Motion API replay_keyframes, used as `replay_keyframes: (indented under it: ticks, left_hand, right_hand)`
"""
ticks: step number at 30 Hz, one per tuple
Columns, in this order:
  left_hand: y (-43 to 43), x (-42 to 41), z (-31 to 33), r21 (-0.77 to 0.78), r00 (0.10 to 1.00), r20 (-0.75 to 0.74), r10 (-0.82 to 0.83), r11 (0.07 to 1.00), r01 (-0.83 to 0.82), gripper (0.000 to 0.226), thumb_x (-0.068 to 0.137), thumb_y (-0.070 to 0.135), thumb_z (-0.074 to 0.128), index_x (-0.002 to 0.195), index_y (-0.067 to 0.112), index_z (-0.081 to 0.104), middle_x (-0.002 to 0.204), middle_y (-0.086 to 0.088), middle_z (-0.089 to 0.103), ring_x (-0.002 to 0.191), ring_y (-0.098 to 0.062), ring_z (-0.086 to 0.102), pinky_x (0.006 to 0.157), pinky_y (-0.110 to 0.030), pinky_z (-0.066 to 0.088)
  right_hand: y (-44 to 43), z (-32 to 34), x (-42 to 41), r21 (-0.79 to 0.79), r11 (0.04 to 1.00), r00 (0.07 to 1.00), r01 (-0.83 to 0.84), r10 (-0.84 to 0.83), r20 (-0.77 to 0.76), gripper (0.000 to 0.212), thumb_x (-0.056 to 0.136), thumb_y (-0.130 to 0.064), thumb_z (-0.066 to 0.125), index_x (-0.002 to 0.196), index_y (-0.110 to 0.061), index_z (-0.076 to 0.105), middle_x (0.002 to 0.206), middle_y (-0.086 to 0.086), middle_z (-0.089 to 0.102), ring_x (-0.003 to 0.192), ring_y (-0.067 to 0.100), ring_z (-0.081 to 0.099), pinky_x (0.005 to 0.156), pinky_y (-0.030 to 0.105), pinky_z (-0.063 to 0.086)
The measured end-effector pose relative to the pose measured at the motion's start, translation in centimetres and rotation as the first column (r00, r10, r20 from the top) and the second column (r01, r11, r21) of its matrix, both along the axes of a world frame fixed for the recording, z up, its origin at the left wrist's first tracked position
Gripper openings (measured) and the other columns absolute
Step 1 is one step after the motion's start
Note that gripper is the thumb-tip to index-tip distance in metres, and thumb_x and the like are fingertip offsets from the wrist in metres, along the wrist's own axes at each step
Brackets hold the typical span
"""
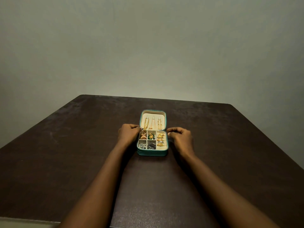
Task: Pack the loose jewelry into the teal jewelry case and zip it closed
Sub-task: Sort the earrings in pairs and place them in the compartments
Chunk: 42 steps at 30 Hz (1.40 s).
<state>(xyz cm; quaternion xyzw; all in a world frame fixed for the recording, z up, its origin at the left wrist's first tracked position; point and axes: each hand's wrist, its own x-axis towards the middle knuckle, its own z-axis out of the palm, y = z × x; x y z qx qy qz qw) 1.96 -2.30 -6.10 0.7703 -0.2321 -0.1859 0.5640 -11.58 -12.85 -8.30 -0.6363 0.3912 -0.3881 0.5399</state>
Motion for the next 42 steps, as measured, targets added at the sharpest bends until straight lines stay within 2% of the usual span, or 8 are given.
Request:
replay_keyframes:
  ticks: [11,15,20,27,31,35,38,42]
  left_hand:
    - [0.0,-0.4,0.1,-0.023,0.996,-0.076,-0.042,0.999,0.041,0.029,0.077,0.005,0.064,0.106,0.008,0.07,0.094,-0.006,0.072,0.084,-0.02,0.069,0.086,-0.04,0.056]
    - [-0.2,-0.1,0.3,-0.105,0.987,-0.14,-0.081,0.992,0.067,0.023,0.084,0.003,0.056,0.088,0.02,0.071,0.092,-0.008,0.072,0.083,-0.023,0.069,0.088,-0.044,0.055]
    - [-0.7,-0.1,0.2,-0.031,0.992,-0.015,-0.128,0.991,0.128,0.042,0.095,0.016,0.051,0.136,0.011,0.047,0.13,-0.009,0.058,0.11,-0.025,0.061,0.097,-0.044,0.049]
    - [-2.2,1.2,-1.6,0.109,0.988,0.063,-0.141,0.985,0.134,0.049,0.086,0.049,0.035,0.127,0.03,0.052,0.122,-0.003,0.064,0.111,-0.027,0.06,0.102,-0.051,0.04]
    - [-1.3,-0.3,0.3,0.142,0.982,0.075,-0.174,0.977,0.162,0.037,0.096,0.043,0.034,0.125,0.032,0.054,0.121,0.001,0.064,0.113,-0.024,0.058,0.105,-0.049,0.035]
    - [-1.7,0.7,-1.3,0.007,0.99,0.036,-0.137,0.991,0.137,0.038,0.083,0.051,0.036,0.111,0.038,0.059,0.113,0.002,0.068,0.109,-0.025,0.061,0.102,-0.054,0.039]
    - [-1.4,0.4,-0.6,-0.123,0.985,-0.072,-0.155,0.982,0.146,0.026,0.095,0.034,0.041,0.091,0.028,0.066,0.103,-0.007,0.07,0.099,-0.03,0.065,0.094,-0.054,0.047]
    - [-0.9,-0.6,0.7,-0.304,0.969,-0.161,-0.189,0.943,0.134,0.029,0.101,0.011,0.035,0.112,0.003,0.062,0.097,-0.013,0.066,0.078,-0.019,0.063,0.068,-0.029,0.053]
  right_hand:
    - [-0.6,-0.6,0.1,0.037,0.999,1.0,-0.012,0.011,0.029,0.017,0.06,-0.021,0.06,0.07,-0.027,0.072,0.078,0.002,0.074,0.082,0.024,0.07,0.081,0.051,0.055]
    - [-0.7,-0.5,0.1,0.043,0.999,1.0,-0.004,0.003,0.024,0.014,0.07,-0.015,0.064,0.07,-0.026,0.072,0.081,0.001,0.074,0.085,0.023,0.069,0.083,0.051,0.054]
    - [-0.6,-0.2,1.3,0.001,0.999,0.999,-0.049,0.049,0.016,0.011,0.077,-0.017,0.065,0.074,-0.028,0.068,0.089,0.003,0.073,0.088,0.021,0.069,0.084,0.05,0.054]
    - [-0.8,0.8,3.2,0.12,0.991,0.998,-0.054,0.049,0.038,0.015,0.089,-0.022,0.06,0.099,-0.011,0.06,0.101,0.012,0.07,0.089,0.027,0.069,0.084,0.05,0.055]
    - [-0.8,0.7,3.6,0.152,0.987,0.997,-0.049,0.039,0.065,0.022,0.091,-0.021,0.057,0.108,-0.007,0.06,0.1,0.013,0.07,0.09,0.028,0.069,0.085,0.051,0.054]
    - [-0.6,0.5,3.4,0.135,0.99,0.998,-0.032,0.023,0.066,0.026,0.09,-0.018,0.058,0.115,-0.008,0.059,0.106,0.012,0.069,0.093,0.026,0.068,0.087,0.05,0.054]
    - [-0.6,0.9,2.9,0.199,0.98,0.991,-0.029,0.001,0.136,0.025,0.091,-0.01,0.057,0.114,-0.002,0.058,0.106,0.018,0.068,0.095,0.032,0.067,0.086,0.051,0.054]
    - [-0.5,1.3,2.4,0.231,0.972,0.982,-0.051,0.007,0.186,0.026,0.09,-0.004,0.056,0.115,0.002,0.058,0.107,0.019,0.067,0.096,0.032,0.067,0.087,0.048,0.054]
